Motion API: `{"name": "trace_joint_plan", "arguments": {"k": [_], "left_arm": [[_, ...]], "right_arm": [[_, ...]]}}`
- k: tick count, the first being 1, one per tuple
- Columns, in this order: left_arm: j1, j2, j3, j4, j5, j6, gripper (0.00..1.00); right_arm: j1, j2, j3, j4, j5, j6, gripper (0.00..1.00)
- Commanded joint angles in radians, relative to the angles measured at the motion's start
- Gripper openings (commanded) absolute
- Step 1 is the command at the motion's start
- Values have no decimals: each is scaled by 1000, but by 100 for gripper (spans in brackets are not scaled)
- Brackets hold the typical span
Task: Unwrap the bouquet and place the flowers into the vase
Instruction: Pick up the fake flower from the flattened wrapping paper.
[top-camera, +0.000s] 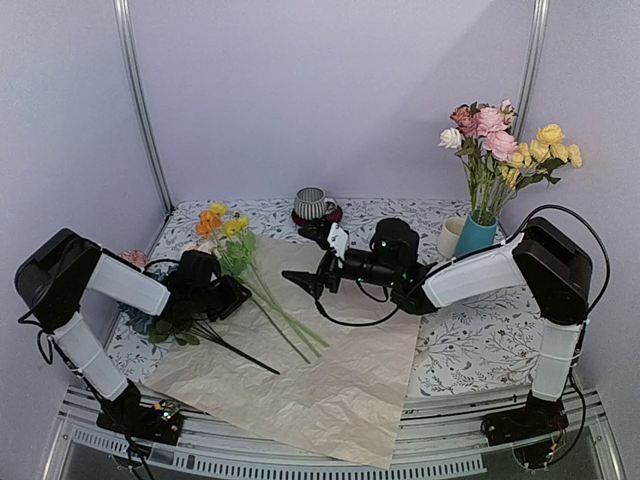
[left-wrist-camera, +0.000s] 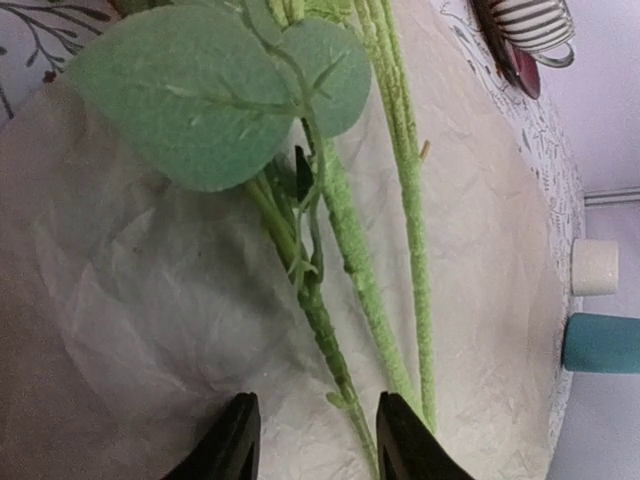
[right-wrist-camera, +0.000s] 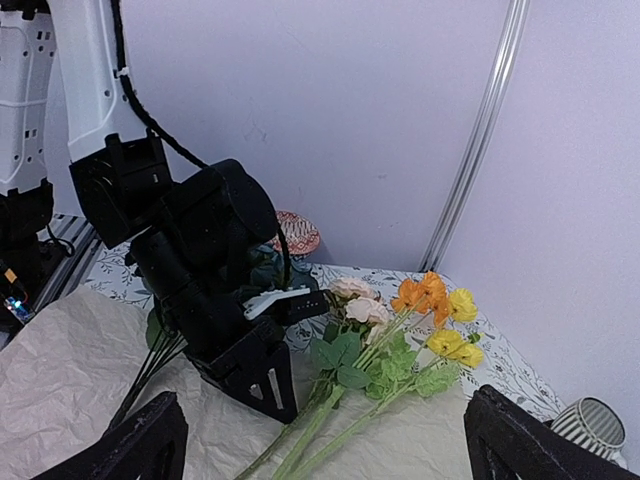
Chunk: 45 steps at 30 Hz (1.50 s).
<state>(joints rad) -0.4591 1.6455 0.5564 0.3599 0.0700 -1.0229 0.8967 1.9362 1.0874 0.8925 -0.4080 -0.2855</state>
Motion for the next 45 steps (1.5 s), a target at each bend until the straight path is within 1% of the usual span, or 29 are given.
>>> {"name": "trace_joint_plan", "arguments": {"k": [1,5,8,10,12,14,17,24,28,31,36,39,42,45], "left_arm": [[21,39,37,13,-9,-16,44],[32,69,63,-5,-15,-39,44],[40,83,82,-22,-24,-57,42],[44,90,91,-27,-25,-63,37],[50,97,97,-24,-24,-64,29],[54,101,103,-28,-29,-67,26],[56,105,112,-43,-44,-76,25],[62,134,144,-56,-31,-65,26],[66,141,152,-51,-24,-62,24],[67,127,147,-59,-43,-65,15],[68,81,140,-80,-64,-59,4],[69,41,127,-86,-70,-56,0],[69,-10,108,-105,-82,-56,0],[69,-68,93,-129,-100,-46,0]], "right_arm": [[4,-52,-15,26,-23,11,99],[5,-55,-18,28,-23,11,99],[5,-54,-21,27,-30,8,99],[5,-52,-20,28,-29,6,99],[4,-50,-21,27,-24,5,99],[5,-50,-23,27,-23,1,99],[5,-47,-25,27,-32,-5,99],[5,-48,-26,26,-36,-9,99],[4,-47,-24,25,-28,-19,99],[5,-43,-19,25,-18,-38,99],[5,-19,17,2,26,-66,99],[5,4,44,-19,63,-70,99],[4,18,68,-37,95,-61,99],[5,4,58,-28,70,-73,99]]}}
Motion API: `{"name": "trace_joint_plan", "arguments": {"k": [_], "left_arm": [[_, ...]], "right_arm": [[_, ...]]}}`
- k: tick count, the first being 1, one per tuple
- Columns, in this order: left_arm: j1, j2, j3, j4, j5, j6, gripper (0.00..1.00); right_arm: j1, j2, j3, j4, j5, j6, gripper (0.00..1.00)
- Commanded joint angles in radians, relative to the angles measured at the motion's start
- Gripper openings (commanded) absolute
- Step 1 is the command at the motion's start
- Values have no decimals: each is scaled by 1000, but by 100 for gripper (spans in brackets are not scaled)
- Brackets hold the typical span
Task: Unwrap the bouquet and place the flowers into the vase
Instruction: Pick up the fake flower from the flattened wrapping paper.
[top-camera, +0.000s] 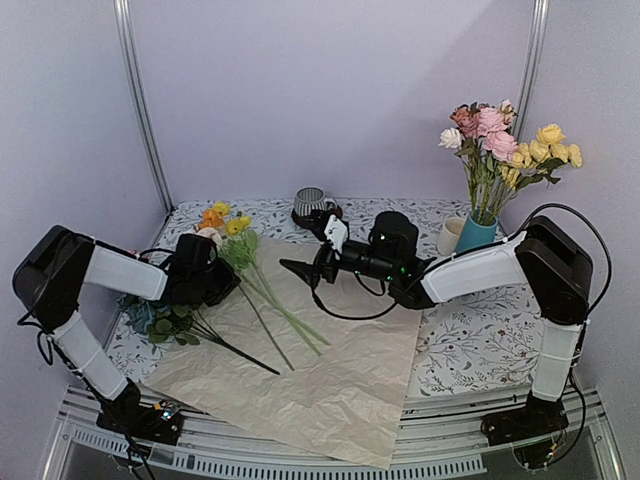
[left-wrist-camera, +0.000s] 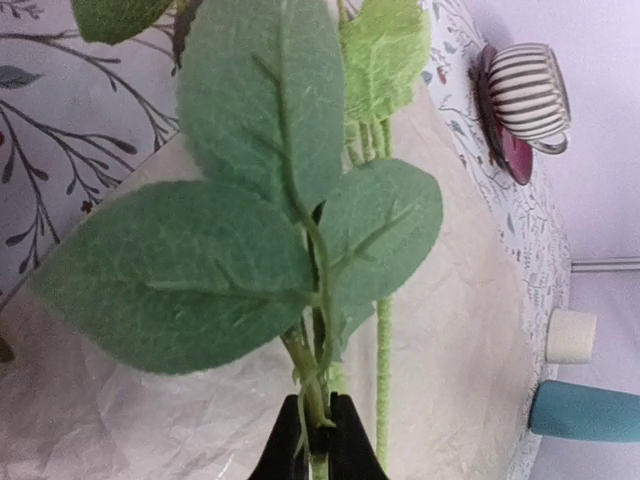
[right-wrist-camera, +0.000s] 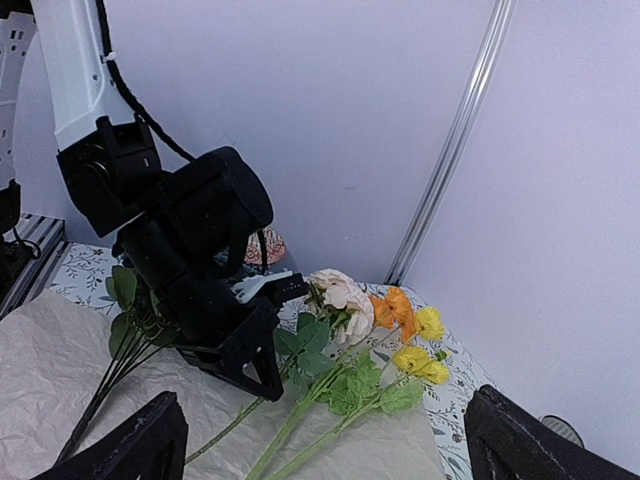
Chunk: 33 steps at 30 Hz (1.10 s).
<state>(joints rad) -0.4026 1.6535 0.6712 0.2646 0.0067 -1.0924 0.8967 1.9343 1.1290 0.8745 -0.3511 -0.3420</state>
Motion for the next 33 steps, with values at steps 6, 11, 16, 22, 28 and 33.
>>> {"name": "trace_joint_plan", "arguments": {"k": [6,11,16,22,28,33], "left_arm": [[11,-200,-50,-102,-71,55,0],[10,-285,-77,-125,-88,91,0],[10,-345,-91,-139,-84,131,0],[9,-417,-95,-145,-41,207,0],[7,-498,-114,-164,-35,255,0],[7,-559,-131,-164,-14,291,0]], "right_arm": [[5,-30,-37,43,-12,-20,99],[4,-39,-40,47,-21,-23,99],[5,-31,-34,37,-35,-19,99],[5,-24,-33,30,-45,-19,99],[4,3,10,-33,-18,-23,99],[5,16,39,-55,6,-11,99]]}}
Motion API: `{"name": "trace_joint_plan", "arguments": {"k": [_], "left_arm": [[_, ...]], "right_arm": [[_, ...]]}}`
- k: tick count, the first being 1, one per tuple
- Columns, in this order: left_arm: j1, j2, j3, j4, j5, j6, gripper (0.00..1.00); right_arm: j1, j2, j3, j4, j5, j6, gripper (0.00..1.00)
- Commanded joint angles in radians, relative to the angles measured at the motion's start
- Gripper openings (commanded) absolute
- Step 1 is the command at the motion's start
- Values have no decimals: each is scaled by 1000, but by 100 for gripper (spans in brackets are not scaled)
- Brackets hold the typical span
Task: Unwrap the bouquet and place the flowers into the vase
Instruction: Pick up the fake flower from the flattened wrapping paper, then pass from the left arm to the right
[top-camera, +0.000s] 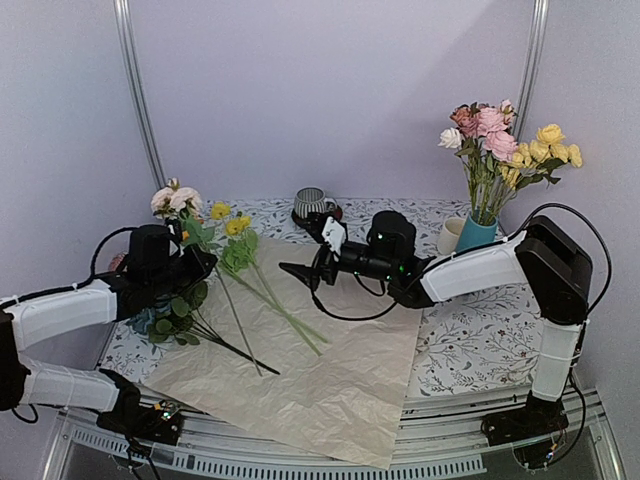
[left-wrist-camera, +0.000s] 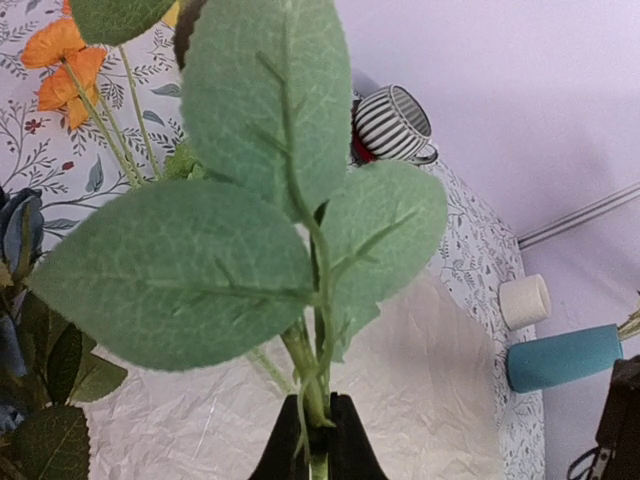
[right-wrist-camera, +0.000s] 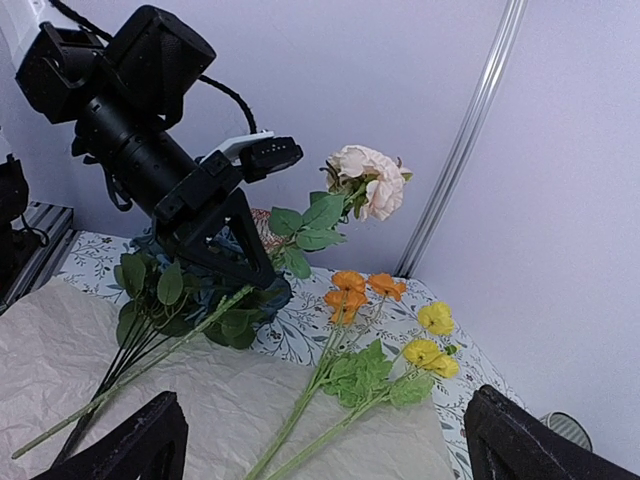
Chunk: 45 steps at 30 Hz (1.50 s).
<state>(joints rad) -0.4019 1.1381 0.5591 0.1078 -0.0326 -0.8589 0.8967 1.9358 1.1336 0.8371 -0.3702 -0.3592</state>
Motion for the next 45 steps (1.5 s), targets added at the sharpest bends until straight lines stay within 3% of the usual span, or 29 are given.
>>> {"name": "trace_joint_plan", "arguments": {"k": [1,11,23,32,37,41,45], "left_arm": [[7,-55,-22,-6,34,69,0],[6,-185,-48,10,115,192,0],[5,-364,-133,145,308,280,0],[-5,-413,-199,276,514,301,0],[-36,-420,-234,354,543,287,0],[-79,-420,-251,435,568,291,0],[-135,-415,-242,450,557,344,0]], "right_arm": [[4,11,31,-14,28,6,99],[5,-41,-9,15,-18,8,99],[6,-100,-20,-11,-49,71,99],[26,-125,67,-179,-71,301,99],[76,-135,106,-215,-110,384,100],[102,-111,136,-248,-177,465,82],[106,-75,162,-254,-252,554,48]]}}
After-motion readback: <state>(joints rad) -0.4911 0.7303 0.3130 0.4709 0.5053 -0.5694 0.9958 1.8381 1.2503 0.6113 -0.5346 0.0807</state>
